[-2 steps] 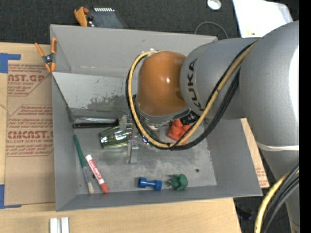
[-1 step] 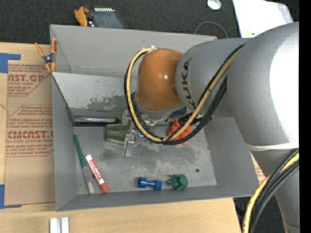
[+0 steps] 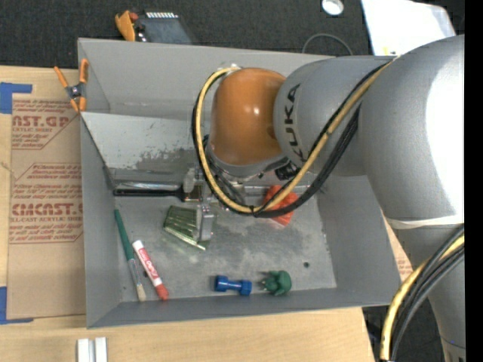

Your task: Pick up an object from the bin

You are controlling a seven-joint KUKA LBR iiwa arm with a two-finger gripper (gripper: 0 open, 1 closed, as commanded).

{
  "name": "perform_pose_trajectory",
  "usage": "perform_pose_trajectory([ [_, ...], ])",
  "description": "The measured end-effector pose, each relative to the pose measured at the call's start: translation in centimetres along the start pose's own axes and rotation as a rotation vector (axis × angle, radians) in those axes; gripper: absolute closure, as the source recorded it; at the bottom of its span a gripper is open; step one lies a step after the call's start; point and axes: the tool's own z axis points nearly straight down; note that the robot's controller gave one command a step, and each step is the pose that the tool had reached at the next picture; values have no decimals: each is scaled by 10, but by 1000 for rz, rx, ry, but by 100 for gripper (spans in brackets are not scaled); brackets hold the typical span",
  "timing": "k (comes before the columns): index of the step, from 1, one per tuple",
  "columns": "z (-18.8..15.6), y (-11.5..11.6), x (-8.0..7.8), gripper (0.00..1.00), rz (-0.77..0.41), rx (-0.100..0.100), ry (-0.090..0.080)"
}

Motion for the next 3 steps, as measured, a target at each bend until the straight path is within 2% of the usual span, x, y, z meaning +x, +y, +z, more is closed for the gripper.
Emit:
perform_pose_trajectory([
  [1,38,-16,-6,0,158,-2,-4],
  [2,50,-29,-8,100,-70,-5,-14],
  [3,50,-29,-8,100,-70,-6,-13],
])
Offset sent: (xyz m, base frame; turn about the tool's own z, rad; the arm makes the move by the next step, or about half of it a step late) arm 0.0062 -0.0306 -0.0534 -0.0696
